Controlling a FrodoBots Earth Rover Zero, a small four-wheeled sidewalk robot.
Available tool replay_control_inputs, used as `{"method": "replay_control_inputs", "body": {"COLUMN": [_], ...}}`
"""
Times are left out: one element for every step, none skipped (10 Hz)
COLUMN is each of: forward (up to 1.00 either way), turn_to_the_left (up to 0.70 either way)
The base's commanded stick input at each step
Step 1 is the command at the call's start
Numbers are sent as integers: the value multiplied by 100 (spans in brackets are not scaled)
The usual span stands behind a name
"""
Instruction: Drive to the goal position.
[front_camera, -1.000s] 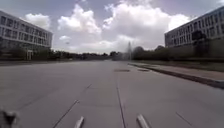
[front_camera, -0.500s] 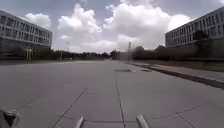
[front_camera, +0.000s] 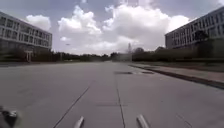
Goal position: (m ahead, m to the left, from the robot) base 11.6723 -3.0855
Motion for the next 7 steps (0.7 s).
{"method": "replay_control_inputs", "body": {"forward": [70,70,70,70,70,70,70], "turn_to_the_left": [0,0,0,0,0,0,0]}}
